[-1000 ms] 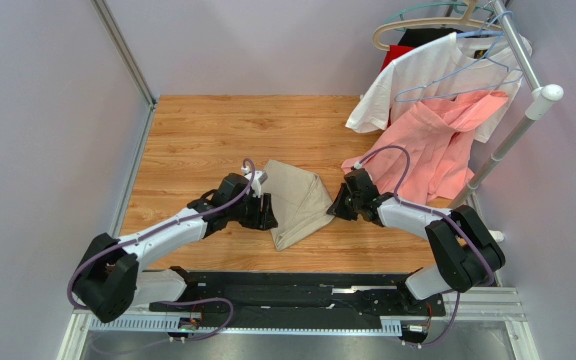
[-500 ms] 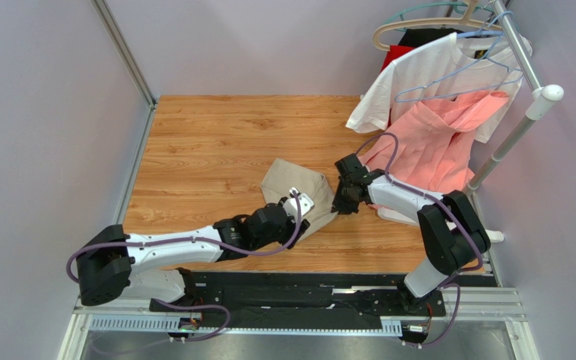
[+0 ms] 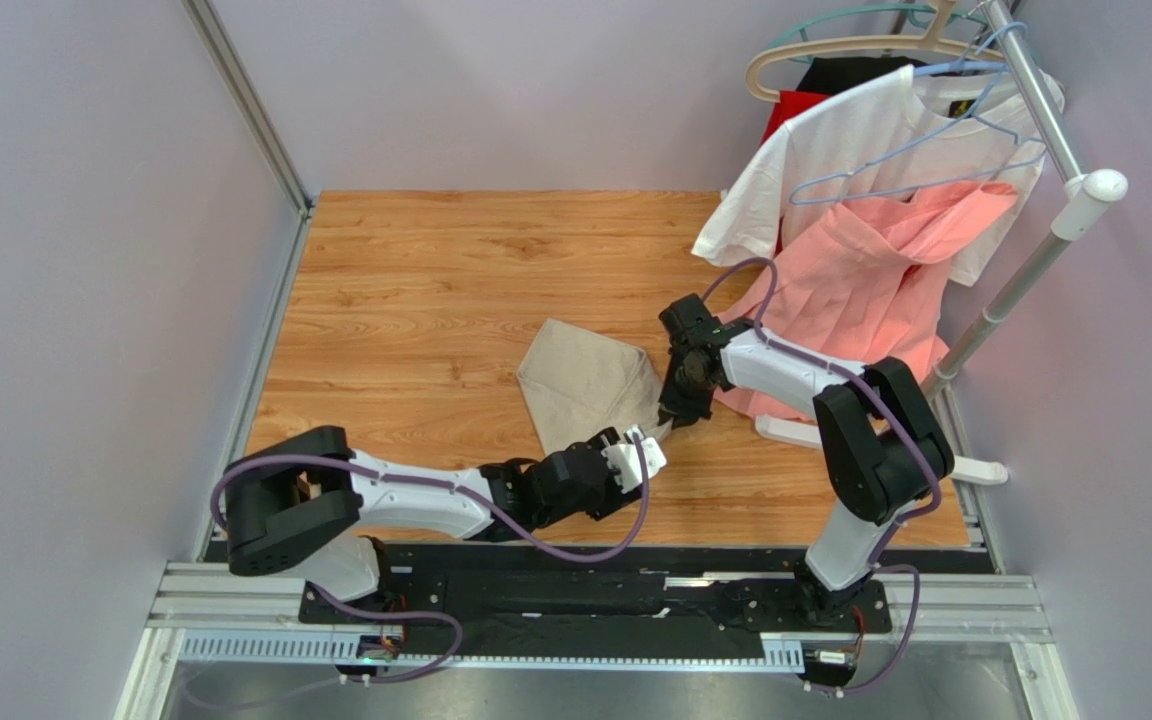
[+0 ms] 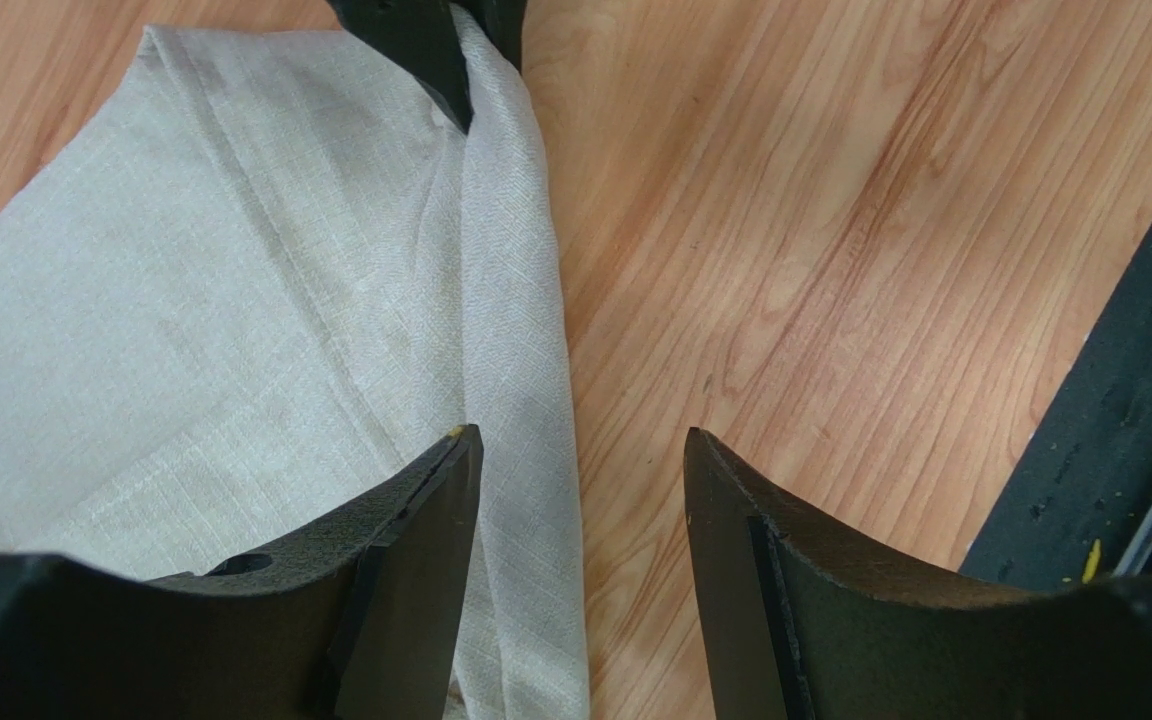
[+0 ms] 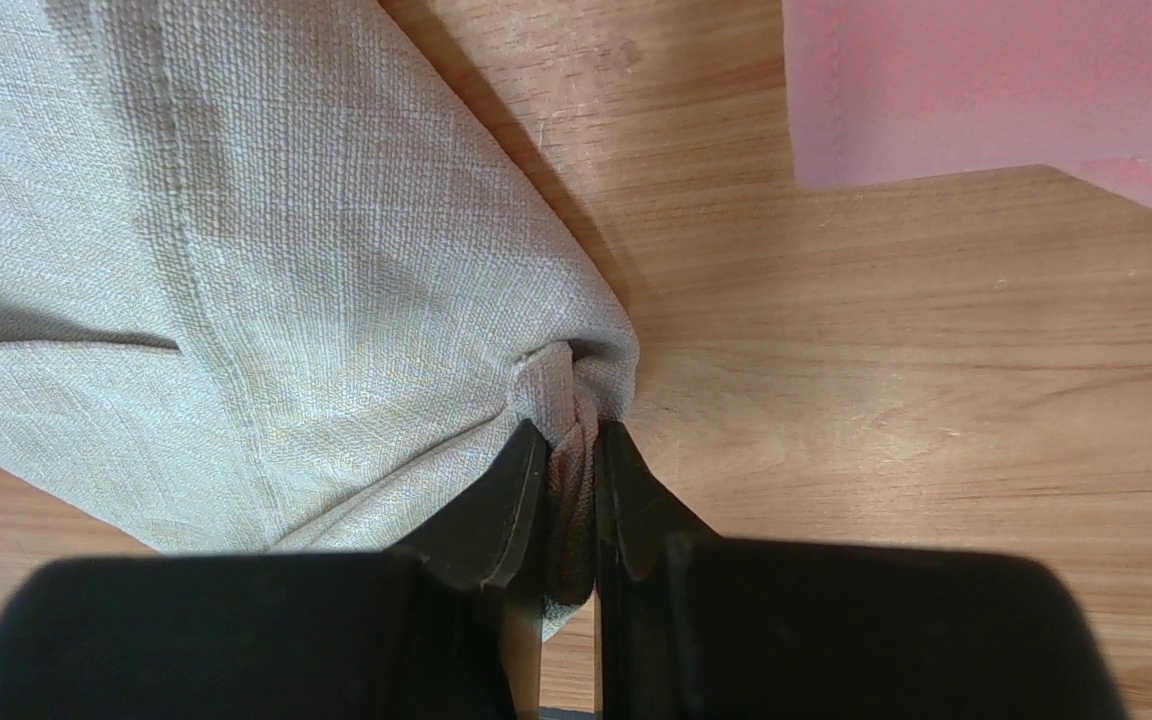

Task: Fold the napkin, place the utensils inside, and roll it up
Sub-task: Roll the napkin with the utensil

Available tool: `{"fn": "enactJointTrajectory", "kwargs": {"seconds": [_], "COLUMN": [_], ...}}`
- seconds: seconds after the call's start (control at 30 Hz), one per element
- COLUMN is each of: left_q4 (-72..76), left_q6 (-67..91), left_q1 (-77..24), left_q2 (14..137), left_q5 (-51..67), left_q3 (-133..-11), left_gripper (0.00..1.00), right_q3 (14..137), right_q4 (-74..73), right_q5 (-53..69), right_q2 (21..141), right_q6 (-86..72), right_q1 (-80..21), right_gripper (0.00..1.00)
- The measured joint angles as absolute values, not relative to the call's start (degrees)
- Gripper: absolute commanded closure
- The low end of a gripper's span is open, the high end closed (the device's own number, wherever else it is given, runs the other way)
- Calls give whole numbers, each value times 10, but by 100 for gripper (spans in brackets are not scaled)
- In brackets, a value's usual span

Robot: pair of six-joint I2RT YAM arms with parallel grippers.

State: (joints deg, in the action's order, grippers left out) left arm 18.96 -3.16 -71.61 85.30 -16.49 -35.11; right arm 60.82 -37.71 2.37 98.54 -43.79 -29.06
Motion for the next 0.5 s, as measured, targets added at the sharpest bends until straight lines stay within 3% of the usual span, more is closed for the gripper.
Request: {"fn": "enactJointTrajectory", "kwargs": {"seconds": [0.5], "left_q4": [224], "left_q6": [-72], "left_q1": [-720], "left_q2": [929], "left_q5": [-213], "left_q3": [-373], "left_gripper": [41], "right_q3": [615], "right_q4": [-398], "right_q5": [63], "right_q2": [990], "right_q6": [-421], "right_q1": [-279], "right_gripper": [100]}}
